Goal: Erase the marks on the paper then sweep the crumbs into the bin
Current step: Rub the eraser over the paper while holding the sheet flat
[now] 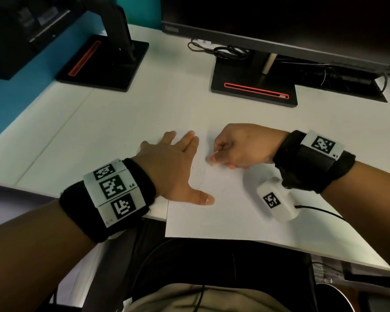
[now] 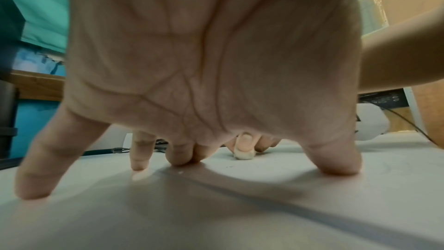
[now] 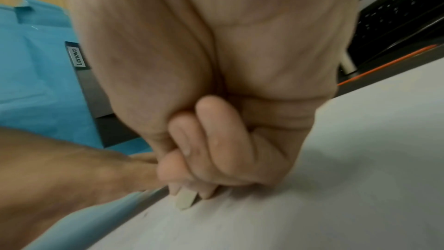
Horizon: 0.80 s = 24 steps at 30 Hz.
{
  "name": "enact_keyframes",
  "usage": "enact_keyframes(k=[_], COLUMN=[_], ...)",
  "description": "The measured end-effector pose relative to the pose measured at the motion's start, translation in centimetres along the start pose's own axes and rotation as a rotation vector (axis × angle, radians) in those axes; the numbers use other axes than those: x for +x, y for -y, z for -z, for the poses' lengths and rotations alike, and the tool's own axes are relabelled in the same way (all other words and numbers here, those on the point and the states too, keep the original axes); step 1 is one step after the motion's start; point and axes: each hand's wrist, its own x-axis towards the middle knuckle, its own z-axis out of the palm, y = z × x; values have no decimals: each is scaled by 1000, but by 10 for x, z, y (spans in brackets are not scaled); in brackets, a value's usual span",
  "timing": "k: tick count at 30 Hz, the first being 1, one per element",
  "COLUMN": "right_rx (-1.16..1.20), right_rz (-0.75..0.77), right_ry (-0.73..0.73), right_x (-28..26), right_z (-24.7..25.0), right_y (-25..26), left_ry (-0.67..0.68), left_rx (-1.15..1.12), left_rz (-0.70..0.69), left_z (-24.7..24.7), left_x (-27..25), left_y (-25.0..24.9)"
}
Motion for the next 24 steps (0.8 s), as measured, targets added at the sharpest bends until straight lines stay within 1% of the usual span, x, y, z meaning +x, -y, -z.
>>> enact_keyframes(k=[1,4,5,8,10,13,15,18,20,22,23,24], right_rx=[-4,-46,-48,-3,-37,-92,-61,0,-33,-72,-73,-52], right_rz=[-2,74,77,-3,-7,97,81,2,37,109,117,93], right_ry=[0,80,92,24,-14,44,75,1,-3,48,69,72], right_x=[1,-2,-3,2,4,1,1,7,6,2,1,2], right_z=[0,-16,-18,-3,0,-18,-17,-3,-7,-21,-24,-21], right_y=[0,11,13,8,7,18,18,10,14,21,22,21], left_ry=[1,-3,-6,-4,-10,-31,-33,-30,-32,-28,-26,-29], left_rx=[1,6,10,14,12,-5,1,23,12,-3,-2,2], left_rz=[1,3,2,3,-3,-12,-9,-8,-12,-17,-19,-17], left_z=[0,-1,-2,-2,-1,-2,-3,-3,-3,-2,-2,-3], left_x=[0,1,2,1,1,1,1,1,1,1,1,1], left_y=[0,0,0,0,0,1,2,1,1,2,2,2])
